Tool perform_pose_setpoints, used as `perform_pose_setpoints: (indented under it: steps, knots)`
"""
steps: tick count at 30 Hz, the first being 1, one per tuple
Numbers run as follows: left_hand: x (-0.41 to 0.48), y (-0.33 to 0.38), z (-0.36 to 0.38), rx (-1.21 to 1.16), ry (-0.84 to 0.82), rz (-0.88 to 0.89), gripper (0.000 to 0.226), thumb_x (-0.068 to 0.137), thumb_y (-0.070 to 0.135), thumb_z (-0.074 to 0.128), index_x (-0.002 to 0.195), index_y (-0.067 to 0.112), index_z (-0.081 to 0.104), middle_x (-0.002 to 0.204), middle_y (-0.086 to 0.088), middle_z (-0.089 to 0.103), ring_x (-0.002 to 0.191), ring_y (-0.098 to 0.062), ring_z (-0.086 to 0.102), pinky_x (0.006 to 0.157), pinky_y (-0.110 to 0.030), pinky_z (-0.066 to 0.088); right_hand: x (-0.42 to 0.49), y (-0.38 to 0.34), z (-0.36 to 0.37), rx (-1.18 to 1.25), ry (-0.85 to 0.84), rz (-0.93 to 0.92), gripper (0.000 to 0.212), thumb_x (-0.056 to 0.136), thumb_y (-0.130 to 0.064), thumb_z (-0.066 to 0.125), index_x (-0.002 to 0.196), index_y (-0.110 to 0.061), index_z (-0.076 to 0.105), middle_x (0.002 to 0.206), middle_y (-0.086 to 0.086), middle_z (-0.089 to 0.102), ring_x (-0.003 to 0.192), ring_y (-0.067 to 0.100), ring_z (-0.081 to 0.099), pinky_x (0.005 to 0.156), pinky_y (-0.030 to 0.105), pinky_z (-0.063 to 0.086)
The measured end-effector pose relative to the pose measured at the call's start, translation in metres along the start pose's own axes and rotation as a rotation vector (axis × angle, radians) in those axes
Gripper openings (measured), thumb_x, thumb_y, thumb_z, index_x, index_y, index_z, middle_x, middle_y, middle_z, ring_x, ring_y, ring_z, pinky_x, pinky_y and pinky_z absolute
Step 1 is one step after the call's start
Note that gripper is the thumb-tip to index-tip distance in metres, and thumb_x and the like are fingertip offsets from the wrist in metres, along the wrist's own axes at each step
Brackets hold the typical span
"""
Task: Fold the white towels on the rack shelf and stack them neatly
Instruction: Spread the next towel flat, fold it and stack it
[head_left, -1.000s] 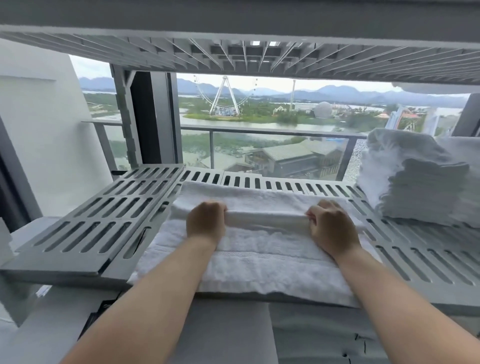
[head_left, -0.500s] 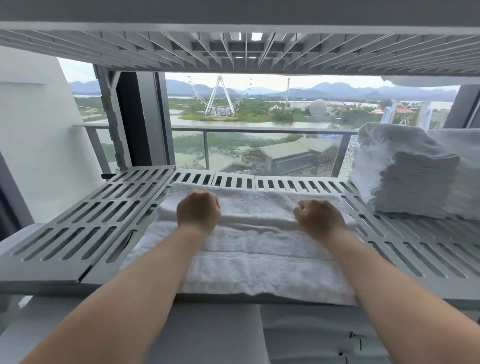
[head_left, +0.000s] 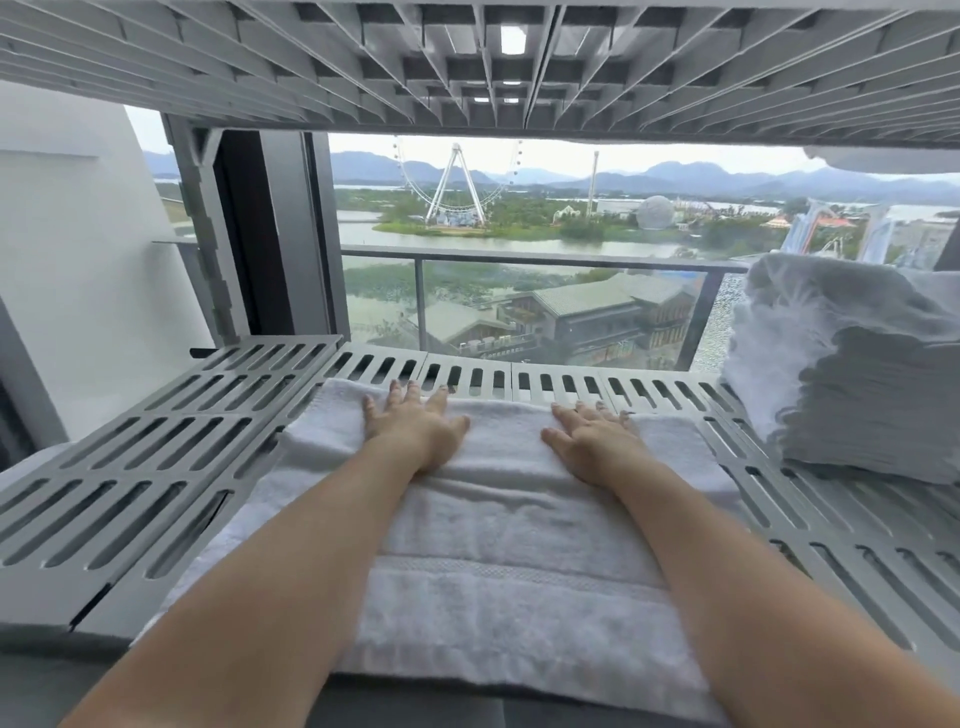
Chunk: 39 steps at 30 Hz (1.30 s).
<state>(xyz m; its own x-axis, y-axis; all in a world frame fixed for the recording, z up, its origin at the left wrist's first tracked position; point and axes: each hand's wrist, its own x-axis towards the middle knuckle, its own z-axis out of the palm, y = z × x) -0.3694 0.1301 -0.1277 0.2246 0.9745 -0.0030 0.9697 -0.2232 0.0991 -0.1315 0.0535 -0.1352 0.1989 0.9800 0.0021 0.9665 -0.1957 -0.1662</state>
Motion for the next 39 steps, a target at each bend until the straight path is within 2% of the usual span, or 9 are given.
perform_pose_setpoints:
  steps: [5, 8, 11, 15, 21, 25, 29, 31, 39]
  knots:
    - [-0.019, -0.035, -0.006, 0.011, 0.051, -0.091, 0.075, 0.097, 0.067, 0.011, 0.161, 0.028, 0.002, 0.169, -0.005, -0.005, 0.155, -0.029, -0.006, 0.124, -0.054, -0.002, -0.013, 0.003, -0.007, 0.003, 0.092, 0.190, 0.071, 0.097, -0.067, 0.027, 0.158, -0.031, 0.023, 0.167, 0.007, 0.017, 0.155, 0.030, 0.009, 0.123, 0.057, 0.006]
    - [-0.040, -0.050, -0.012, -0.043, 0.100, 0.045, 0.068, 0.103, 0.056, 0.019, 0.159, 0.018, 0.023, 0.168, -0.008, 0.011, 0.155, -0.027, 0.011, 0.125, -0.050, 0.010, -0.034, -0.009, -0.012, 0.118, 0.317, 0.055, 0.060, 0.099, -0.051, 0.047, 0.149, -0.019, 0.043, 0.153, 0.014, 0.046, 0.144, 0.032, 0.036, 0.118, 0.050, 0.030]
    - [-0.077, -0.053, -0.011, -0.067, 0.174, 0.172, 0.046, 0.105, 0.044, 0.030, 0.133, 0.017, 0.055, 0.150, -0.008, 0.048, 0.137, -0.025, 0.044, 0.116, -0.049, 0.031, -0.073, -0.044, -0.007, 0.207, 0.319, -0.148, 0.047, 0.095, -0.040, 0.060, 0.136, -0.018, 0.056, 0.137, 0.011, 0.058, 0.130, 0.029, 0.049, 0.109, 0.044, 0.042]
    - [-0.134, -0.058, -0.011, -0.135, 0.170, 0.354, 0.032, 0.105, 0.033, 0.041, 0.127, 0.020, 0.060, 0.122, -0.003, 0.062, 0.108, -0.018, 0.059, 0.102, -0.041, 0.048, -0.132, -0.076, 0.007, 0.171, 0.372, -0.286, 0.027, 0.091, -0.034, 0.068, 0.114, -0.021, 0.063, 0.115, 0.003, 0.064, 0.112, 0.022, 0.058, 0.095, 0.035, 0.049]
    - [-0.204, -0.076, -0.015, -0.204, 0.089, 0.580, 0.044, 0.099, 0.049, 0.052, 0.133, 0.023, 0.063, 0.144, 0.001, 0.057, 0.132, -0.022, 0.053, 0.110, -0.040, 0.043, -0.211, -0.079, 0.018, 0.042, 0.575, -0.296, 0.020, 0.090, -0.035, 0.067, 0.081, -0.018, 0.065, 0.085, 0.001, 0.066, 0.087, 0.026, 0.064, 0.074, 0.035, 0.051]
    - [-0.233, -0.087, -0.008, 0.054, 0.085, 0.614, 0.086, 0.081, 0.071, 0.064, 0.152, 0.029, 0.042, 0.159, 0.010, 0.038, 0.143, -0.015, 0.041, 0.113, -0.041, 0.041, -0.257, -0.066, 0.031, -0.010, 0.551, -0.351, 0.033, 0.087, -0.047, 0.070, 0.098, -0.016, 0.068, 0.098, 0.004, 0.065, 0.096, 0.027, 0.060, 0.080, 0.039, 0.053]
    - [-0.246, -0.089, -0.009, 0.194, 0.323, 0.651, 0.040, 0.090, 0.039, 0.060, 0.129, 0.031, 0.061, 0.131, 0.010, 0.064, 0.113, -0.020, 0.067, 0.085, -0.042, 0.058, -0.279, -0.058, 0.036, -0.068, 0.573, -0.368, 0.030, 0.081, -0.027, 0.078, 0.108, -0.015, 0.070, 0.103, 0.005, 0.066, 0.099, 0.031, 0.065, 0.085, 0.043, 0.056]
    - [-0.252, -0.090, -0.013, 0.127, 0.375, 0.676, 0.026, 0.092, 0.037, 0.060, 0.116, 0.033, 0.070, 0.123, 0.012, 0.069, 0.107, -0.018, 0.069, 0.082, -0.041, 0.059, -0.284, -0.055, 0.036, -0.060, 0.630, -0.355, 0.023, 0.081, -0.016, 0.079, 0.103, -0.014, 0.072, 0.099, 0.004, 0.067, 0.094, 0.031, 0.066, 0.080, 0.041, 0.057]
    - [-0.257, -0.087, -0.024, 0.098, 0.314, 0.655, 0.027, 0.101, 0.034, 0.055, 0.122, 0.036, 0.072, 0.125, 0.012, 0.068, 0.111, -0.016, 0.066, 0.085, -0.037, 0.057, -0.285, -0.053, 0.039, 0.083, 0.667, -0.271, 0.014, 0.091, -0.016, 0.069, 0.104, -0.016, 0.075, 0.097, 0.003, 0.068, 0.097, 0.028, 0.063, 0.086, 0.042, 0.052]
